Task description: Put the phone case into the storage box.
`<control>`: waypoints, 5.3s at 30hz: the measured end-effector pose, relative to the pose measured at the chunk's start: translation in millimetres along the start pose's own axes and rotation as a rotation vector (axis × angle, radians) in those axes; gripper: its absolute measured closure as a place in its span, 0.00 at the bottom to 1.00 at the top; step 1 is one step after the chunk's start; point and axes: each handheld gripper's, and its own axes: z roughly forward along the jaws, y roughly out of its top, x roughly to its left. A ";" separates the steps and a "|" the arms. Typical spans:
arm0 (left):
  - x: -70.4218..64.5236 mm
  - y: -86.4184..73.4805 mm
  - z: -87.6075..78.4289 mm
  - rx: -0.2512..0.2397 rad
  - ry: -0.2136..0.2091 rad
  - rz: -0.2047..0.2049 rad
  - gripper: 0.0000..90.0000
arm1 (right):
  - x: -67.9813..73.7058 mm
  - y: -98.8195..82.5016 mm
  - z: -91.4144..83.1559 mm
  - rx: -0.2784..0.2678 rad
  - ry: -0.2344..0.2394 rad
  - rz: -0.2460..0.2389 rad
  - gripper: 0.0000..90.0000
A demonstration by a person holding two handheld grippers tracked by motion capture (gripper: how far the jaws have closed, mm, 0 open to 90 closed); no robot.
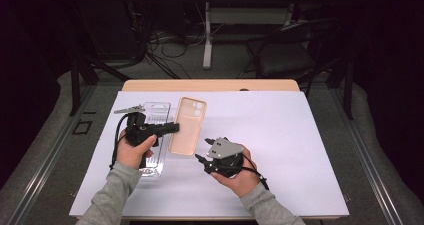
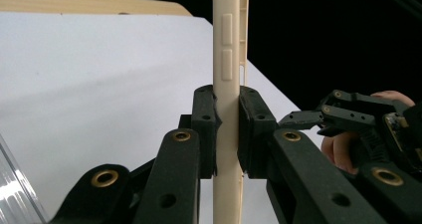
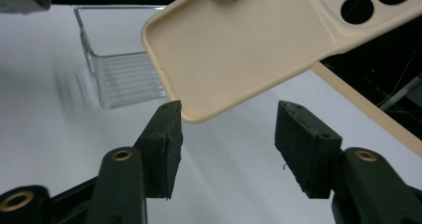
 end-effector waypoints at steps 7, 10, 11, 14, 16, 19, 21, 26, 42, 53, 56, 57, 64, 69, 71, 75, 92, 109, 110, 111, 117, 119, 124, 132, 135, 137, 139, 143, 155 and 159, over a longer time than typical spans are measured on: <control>-2.4 -3.7 -1.3 -0.053 -0.019 0.010 0.90 | -14.7 -2.7 -5.5 -0.059 0.046 0.160 0.48; -4.1 -4.5 0.0 -0.054 -0.024 0.022 0.90 | -20.0 -4.1 -7.0 -0.077 0.067 0.221 0.48; -5.9 -5.4 1.3 -0.055 -0.032 0.032 0.90 | -21.5 -4.6 -7.3 -0.082 0.072 0.237 0.48; -8.9 -6.7 3.0 -0.061 -0.048 0.052 0.90 | -25.6 -6.7 -8.1 -0.097 0.088 0.288 0.48; -10.1 -7.2 3.5 -0.064 -0.051 0.058 0.90 | -27.1 -7.2 -8.4 -0.099 0.092 0.301 0.48; -12.9 -8.1 4.7 -0.069 -0.068 0.076 0.90 | -32.6 -8.7 -9.8 -0.104 0.120 0.353 0.48; -14.3 -9.2 6.2 -0.066 -0.084 0.085 0.90 | -35.3 -9.2 -10.5 -0.106 0.138 0.381 0.48; -15.7 -10.6 8.3 -0.066 -0.099 0.087 0.90 | -43.1 -12.1 -11.1 -0.099 0.174 0.449 0.48; -20.9 -12.9 12.2 -0.062 -0.143 0.098 0.90 | -56.6 -18.7 -12.5 -0.078 0.229 0.535 0.48; -24.3 -14.9 16.4 -0.051 -0.159 0.106 0.90 | -59.1 -20.4 -12.6 -0.088 0.262 0.568 0.53; -24.9 -15.7 17.7 -0.048 -0.160 0.110 0.90 | -60.6 -21.1 -12.9 -0.091 0.271 0.581 0.54; -25.3 -16.0 18.1 -0.047 -0.161 0.111 0.90 | -61.4 -21.5 -13.2 -0.091 0.274 0.587 0.55; -26.6 -18.1 21.3 -0.040 -0.167 0.113 0.90 | -64.6 -24.2 -13.9 -0.091 0.309 0.626 0.64; -27.3 -19.1 23.5 -0.033 -0.173 0.120 0.90 | -65.5 -24.8 -14.1 -0.093 0.328 0.640 0.69; -27.6 -19.4 23.8 -0.032 -0.173 0.122 0.90 | -65.5 -25.1 -14.1 -0.090 0.332 0.647 0.71; -28.2 -19.8 24.1 -0.035 -0.174 0.122 0.90 | -66.1 -25.6 -14.0 -0.085 0.339 0.649 0.75; -29.9 -21.2 26.9 -0.026 -0.185 0.129 0.90 | -71.2 -29.4 -15.1 -0.107 0.375 0.700 0.82; -30.5 -22.2 28.5 -0.022 -0.186 0.130 0.90 | -72.8 -31.9 -15.0 -0.124 0.392 0.728 0.87; -30.6 -22.3 28.5 -0.022 -0.187 0.128 0.90 | -73.0 -32.1 -14.9 -0.124 0.394 0.730 0.87; -30.6 -22.3 28.5 -0.022 -0.187 0.128 0.90 | -73.0 -32.1 -14.9 -0.124 0.394 0.730 0.87; -30.9 -22.8 29.2 -0.021 -0.187 0.129 0.90 | -73.8 -33.5 -14.7 -0.120 0.400 0.742 0.89; -30.8 -22.8 29.3 -0.022 -0.187 0.130 0.90 | -73.9 -33.7 -14.6 -0.121 0.402 0.744 0.89; -30.7 -23.1 29.5 -0.020 -0.188 0.128 0.90 | -74.3 -34.5 -14.5 -0.127 0.406 0.752 0.90; -30.8 -23.5 30.1 -0.019 -0.184 0.131 0.89 | -75.0 -35.9 -14.0 -0.128 0.413 0.759 0.90; -30.9 -23.7 30.2 -0.018 -0.180 0.133 0.89 | -75.0 -36.3 -13.9 -0.125 0.416 0.769 0.90; -30.8 -23.8 30.4 -0.019 -0.180 0.130 0.89 | -74.9 -36.4 -13.8 -0.124 0.414 0.769 0.91; -30.4 -23.9 30.4 -0.022 -0.183 0.127 0.89 | -74.9 -36.4 -13.9 -0.125 0.414 0.770 0.91; -30.2 -24.0 30.3 -0.023 -0.181 0.126 0.89 | -74.8 -36.1 -14.3 -0.125 0.416 0.768 0.91; -29.8 -23.5 29.7 -0.029 -0.172 0.122 0.84 | -74.1 -35.5 -14.8 -0.134 0.410 0.761 0.91; -29.6 -23.4 29.6 -0.029 -0.164 0.122 0.82 | -73.9 -35.2 -14.9 -0.134 0.408 0.758 0.91</control>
